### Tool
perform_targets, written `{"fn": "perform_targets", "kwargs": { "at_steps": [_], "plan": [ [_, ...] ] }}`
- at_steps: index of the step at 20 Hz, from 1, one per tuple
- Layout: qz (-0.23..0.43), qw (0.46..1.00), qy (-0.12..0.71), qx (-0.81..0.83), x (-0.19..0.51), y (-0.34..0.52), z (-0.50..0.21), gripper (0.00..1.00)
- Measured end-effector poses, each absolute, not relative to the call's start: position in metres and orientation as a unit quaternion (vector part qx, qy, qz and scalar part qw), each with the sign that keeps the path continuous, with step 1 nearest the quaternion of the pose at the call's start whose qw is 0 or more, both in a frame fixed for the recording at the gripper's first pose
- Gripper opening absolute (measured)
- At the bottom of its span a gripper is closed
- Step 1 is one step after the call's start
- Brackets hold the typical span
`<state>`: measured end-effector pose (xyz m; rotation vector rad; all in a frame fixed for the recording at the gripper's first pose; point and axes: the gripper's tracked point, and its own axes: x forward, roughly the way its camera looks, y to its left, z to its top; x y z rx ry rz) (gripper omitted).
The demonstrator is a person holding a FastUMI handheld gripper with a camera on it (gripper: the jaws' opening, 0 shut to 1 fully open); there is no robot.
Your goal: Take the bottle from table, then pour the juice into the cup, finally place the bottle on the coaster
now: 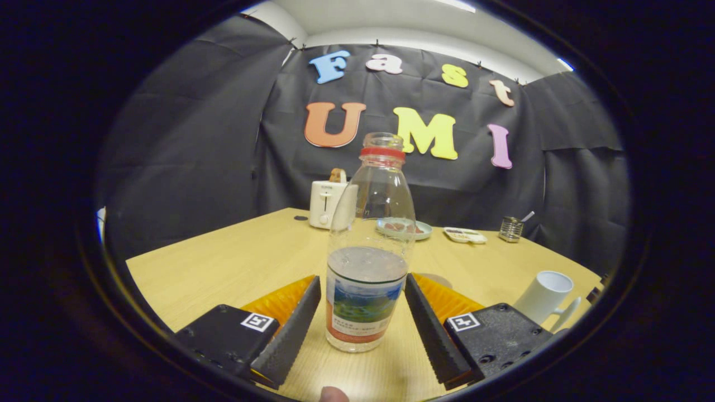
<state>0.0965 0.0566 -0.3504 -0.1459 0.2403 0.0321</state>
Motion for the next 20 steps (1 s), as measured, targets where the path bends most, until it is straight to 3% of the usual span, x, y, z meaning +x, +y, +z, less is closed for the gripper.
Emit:
{"fn": "perform_targets", "kwargs": {
  "at_steps": [6, 20],
  "plan": [
    [0.033, 0.988, 0.128, -0.085, 0.097, 0.059, -0.349, 0.82],
    [0.050, 0.990, 0.127, 0.021, 0.050, 0.041, -0.269, 0.78]
  ]
}}
